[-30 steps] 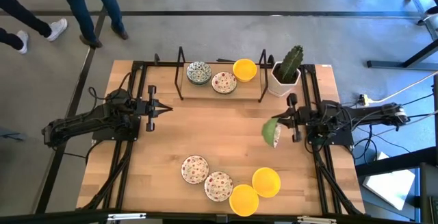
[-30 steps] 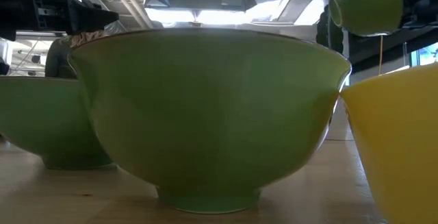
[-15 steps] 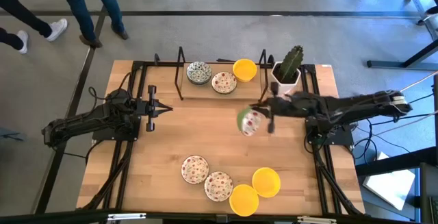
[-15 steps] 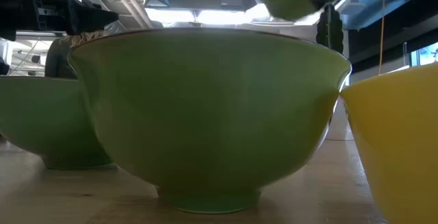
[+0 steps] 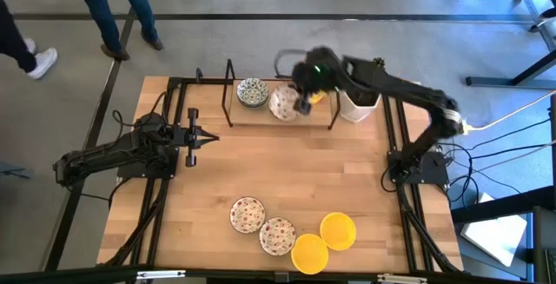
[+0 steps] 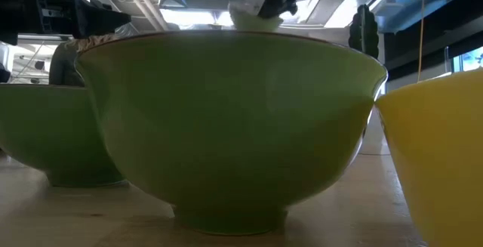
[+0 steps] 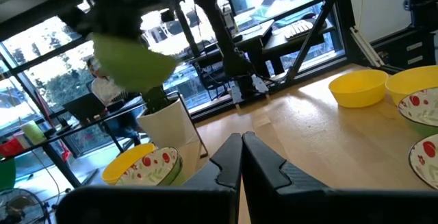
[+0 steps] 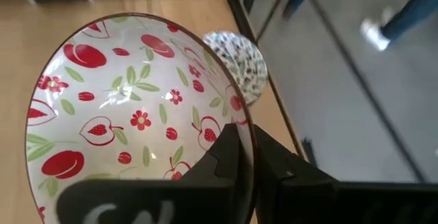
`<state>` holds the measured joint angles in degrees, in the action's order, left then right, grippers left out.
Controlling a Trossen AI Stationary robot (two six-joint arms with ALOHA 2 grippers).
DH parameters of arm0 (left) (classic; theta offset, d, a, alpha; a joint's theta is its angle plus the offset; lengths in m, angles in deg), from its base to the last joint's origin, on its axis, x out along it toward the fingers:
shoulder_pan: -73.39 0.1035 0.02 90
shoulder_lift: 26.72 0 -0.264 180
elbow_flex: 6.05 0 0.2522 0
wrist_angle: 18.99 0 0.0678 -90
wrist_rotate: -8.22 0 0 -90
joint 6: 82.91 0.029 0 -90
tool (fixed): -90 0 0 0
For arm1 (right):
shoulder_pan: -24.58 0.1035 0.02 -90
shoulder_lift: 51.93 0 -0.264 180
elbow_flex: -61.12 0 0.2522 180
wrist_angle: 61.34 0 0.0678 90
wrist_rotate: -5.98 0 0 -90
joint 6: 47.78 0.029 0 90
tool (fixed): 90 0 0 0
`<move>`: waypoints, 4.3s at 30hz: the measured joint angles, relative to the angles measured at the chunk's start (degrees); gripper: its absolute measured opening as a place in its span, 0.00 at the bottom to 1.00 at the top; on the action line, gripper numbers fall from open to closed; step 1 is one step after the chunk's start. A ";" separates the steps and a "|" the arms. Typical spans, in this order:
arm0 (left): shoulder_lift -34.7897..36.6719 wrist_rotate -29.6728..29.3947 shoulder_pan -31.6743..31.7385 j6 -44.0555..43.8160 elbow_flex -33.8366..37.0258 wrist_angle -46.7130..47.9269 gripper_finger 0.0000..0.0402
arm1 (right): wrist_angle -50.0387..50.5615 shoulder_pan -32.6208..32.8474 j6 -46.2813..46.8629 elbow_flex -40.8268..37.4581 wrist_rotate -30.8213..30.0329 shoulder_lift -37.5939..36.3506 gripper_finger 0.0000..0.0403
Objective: Pick & Place Mini bowls
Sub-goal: Stack the red patterned bowl on the red patterned bowl, then stack the yellow bowl on the yellow bowl on the shelf
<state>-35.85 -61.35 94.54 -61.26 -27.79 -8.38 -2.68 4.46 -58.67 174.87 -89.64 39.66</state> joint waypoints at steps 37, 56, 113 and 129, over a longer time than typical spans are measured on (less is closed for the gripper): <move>0.00 0.00 0.00 0.11 0.02 0.06 0.01 | 17.51 -13.72 4.41 17.75 14.72 28.11 0.04; -0.01 0.00 0.01 0.11 0.02 0.24 0.01 | 16.47 -13.59 4.06 17.82 13.57 31.35 0.05; 0.00 -0.01 0.00 0.08 0.00 1.62 0.01 | 16.28 17.96 -5.10 33.70 9.83 -1.07 0.01; 0.00 0.02 -0.04 -3.65 0.00 -1.57 0.01 | 20.12 39.31 7.69 16.24 -17.51 -22.29 0.01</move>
<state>-35.85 -61.33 94.49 -64.91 -27.80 -9.96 17.43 43.77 -50.98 191.11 -107.15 17.37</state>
